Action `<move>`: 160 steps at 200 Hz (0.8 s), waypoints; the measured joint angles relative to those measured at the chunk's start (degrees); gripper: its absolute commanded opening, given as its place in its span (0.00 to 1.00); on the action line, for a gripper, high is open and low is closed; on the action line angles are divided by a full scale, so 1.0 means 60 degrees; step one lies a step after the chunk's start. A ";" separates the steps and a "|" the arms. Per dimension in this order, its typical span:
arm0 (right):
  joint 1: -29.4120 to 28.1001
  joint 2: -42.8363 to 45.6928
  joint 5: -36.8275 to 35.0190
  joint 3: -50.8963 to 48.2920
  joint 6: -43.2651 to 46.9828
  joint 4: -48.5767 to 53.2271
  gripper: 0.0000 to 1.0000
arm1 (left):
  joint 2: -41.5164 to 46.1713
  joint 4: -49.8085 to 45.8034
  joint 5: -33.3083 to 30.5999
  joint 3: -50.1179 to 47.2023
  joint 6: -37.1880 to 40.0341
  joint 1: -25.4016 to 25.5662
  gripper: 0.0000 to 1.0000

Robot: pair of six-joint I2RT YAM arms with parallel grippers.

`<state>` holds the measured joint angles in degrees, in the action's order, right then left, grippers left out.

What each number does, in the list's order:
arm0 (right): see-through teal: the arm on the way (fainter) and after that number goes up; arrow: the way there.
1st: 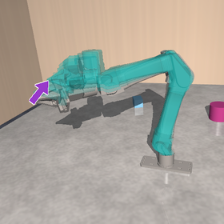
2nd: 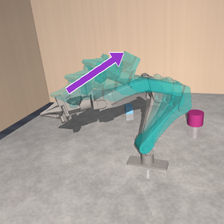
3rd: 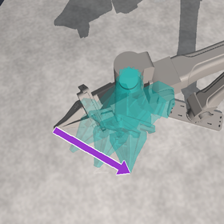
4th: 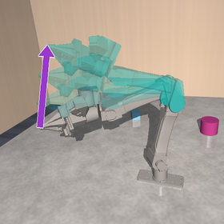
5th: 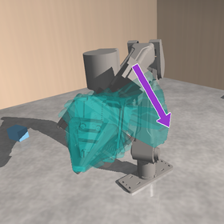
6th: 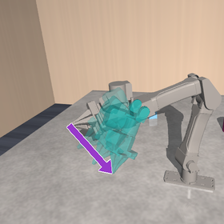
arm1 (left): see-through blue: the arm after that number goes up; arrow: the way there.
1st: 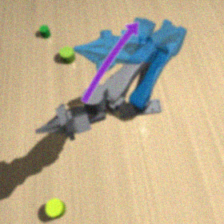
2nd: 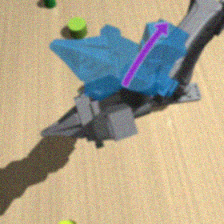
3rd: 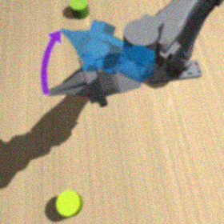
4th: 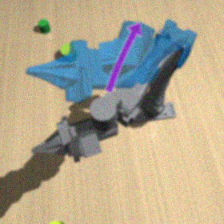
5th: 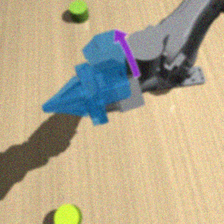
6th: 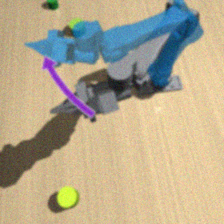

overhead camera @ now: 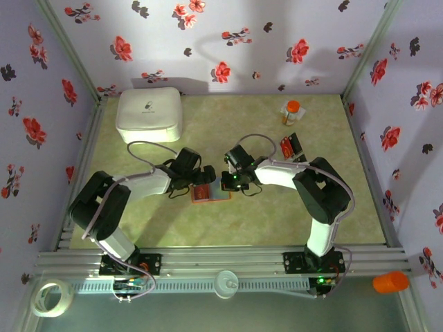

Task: Put the credit cards into the card holder

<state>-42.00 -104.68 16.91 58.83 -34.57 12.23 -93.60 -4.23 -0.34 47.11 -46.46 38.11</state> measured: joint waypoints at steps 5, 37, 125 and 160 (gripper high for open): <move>0.0000 0.0000 0.0004 0.0000 -0.0004 0.0000 0.02 | 0.0000 0.0000 -0.0004 0.0000 0.0000 0.0004 1.00; 0.0000 0.0000 0.0011 0.0000 -0.0004 0.0000 0.02 | 0.0000 0.0007 -0.0004 0.0000 0.0004 0.0025 1.00; 0.0000 0.0000 0.0015 -0.0011 -0.0036 -0.0018 0.02 | 0.0401 0.0656 0.0430 -0.0153 -0.0339 0.0044 1.00; 0.0000 -0.0004 0.0018 -0.0011 -0.0069 -0.0051 0.03 | 0.0758 0.1555 0.0823 -0.0350 -0.0809 0.0178 1.00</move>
<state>-42.00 -104.71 17.02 58.76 -34.98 11.92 -89.06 5.10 4.60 45.01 -51.31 39.18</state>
